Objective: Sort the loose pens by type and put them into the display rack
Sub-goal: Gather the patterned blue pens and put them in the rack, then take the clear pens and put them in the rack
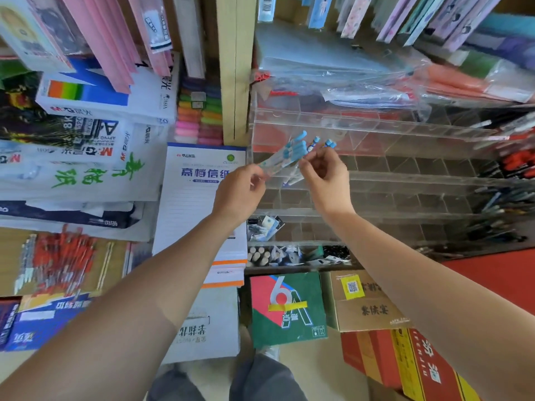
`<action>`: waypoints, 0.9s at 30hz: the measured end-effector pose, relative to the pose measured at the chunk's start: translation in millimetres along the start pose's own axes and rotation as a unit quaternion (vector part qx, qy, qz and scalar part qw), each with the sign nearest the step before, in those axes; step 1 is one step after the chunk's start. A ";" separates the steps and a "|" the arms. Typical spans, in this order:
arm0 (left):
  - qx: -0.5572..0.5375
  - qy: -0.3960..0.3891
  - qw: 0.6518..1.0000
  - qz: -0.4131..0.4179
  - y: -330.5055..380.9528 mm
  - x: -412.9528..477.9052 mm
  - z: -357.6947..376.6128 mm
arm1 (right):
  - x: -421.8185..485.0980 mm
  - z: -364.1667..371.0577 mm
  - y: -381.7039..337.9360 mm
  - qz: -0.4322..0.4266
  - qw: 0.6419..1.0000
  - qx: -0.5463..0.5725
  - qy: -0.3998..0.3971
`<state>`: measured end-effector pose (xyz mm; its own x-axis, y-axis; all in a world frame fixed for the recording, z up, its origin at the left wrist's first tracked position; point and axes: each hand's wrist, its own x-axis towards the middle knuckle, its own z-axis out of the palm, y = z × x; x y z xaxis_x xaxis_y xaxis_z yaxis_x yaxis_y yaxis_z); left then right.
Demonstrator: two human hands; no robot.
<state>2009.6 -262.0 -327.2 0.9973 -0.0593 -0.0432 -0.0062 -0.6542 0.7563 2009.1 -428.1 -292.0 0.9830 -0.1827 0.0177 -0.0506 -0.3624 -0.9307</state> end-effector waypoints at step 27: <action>0.052 -0.055 0.958 -0.276 -491.8 -180.4 -271.5 | -205.6 523.9 0.0 0.171 0.932 -0.117 -0.297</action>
<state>1852.5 275.2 -514.1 0.8365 0.2428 -0.4913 0.5079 -0.6799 0.5289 1899.5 88.2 -487.0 0.8225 0.1889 -0.5364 -0.3481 -0.5787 -0.7375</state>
